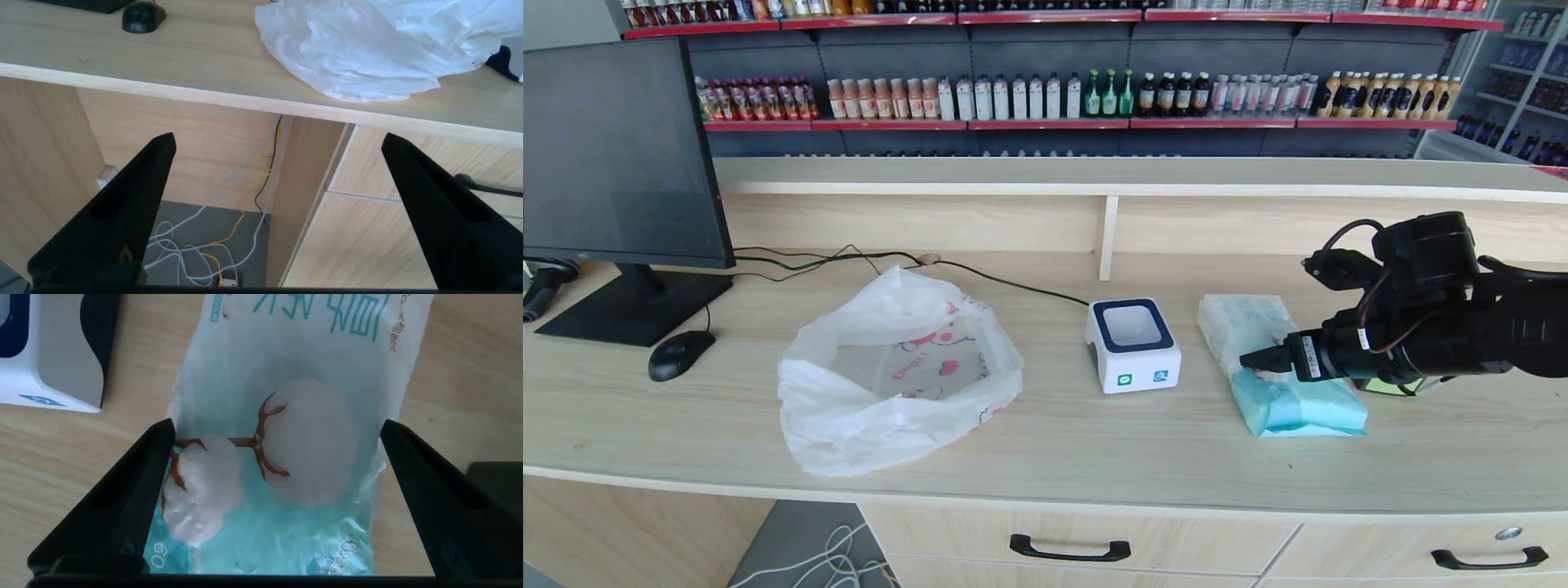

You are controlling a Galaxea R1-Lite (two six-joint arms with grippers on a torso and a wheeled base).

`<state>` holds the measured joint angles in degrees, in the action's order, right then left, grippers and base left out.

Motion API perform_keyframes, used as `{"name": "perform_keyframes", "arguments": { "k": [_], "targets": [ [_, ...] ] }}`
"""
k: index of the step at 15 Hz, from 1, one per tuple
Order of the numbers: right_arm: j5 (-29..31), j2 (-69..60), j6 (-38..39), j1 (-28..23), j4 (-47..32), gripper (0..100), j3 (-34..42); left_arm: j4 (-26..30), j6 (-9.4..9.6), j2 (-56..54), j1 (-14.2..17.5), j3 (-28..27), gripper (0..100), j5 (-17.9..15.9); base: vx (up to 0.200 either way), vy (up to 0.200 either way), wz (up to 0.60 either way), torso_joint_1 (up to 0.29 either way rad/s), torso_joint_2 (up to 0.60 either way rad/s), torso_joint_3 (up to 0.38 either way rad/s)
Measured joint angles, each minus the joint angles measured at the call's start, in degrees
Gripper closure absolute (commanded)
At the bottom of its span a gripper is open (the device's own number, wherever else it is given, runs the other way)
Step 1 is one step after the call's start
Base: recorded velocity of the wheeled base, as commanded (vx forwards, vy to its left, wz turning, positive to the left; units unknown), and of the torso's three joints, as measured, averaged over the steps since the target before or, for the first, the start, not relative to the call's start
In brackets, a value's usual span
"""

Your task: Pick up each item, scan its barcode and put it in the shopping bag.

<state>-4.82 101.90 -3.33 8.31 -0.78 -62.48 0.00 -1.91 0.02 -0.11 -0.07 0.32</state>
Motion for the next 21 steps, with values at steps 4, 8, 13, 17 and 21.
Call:
{"name": "perform_keyframes", "arguments": {
  "k": [4,8,13,17,21],
  "targets": [
    [0.28,0.38,-0.01,1.02,0.16,0,1.82,0.00,0.00,0.00,0.01,0.00,0,0.00,0.000,0.000,0.00,0.000,0.00,0.000],
    [3.36,1.10,3.17,3.43,0.57,0,1.82,0.00,0.00,-0.02,0.01,0.00,0,0.01,0.000,0.000,0.00,0.000,0.00,0.000],
    [4.08,1.38,4.25,4.22,0.65,0,3.19,0.00,0.02,0.00,0.06,0.00,0,0.00,0.000,0.000,0.00,0.000,0.00,0.000],
    [4.11,1.35,4.56,4.22,0.45,100,3.28,0.00,0.02,0.00,0.01,0.00,0,0.00,0.000,0.000,0.00,0.000,0.00,0.000],
    [4.04,1.35,4.96,4.22,0.43,100,3.30,0.00,0.00,-0.02,0.01,0.00,0,0.00,0.000,0.000,0.00,0.000,0.00,0.000]
  ]
}}
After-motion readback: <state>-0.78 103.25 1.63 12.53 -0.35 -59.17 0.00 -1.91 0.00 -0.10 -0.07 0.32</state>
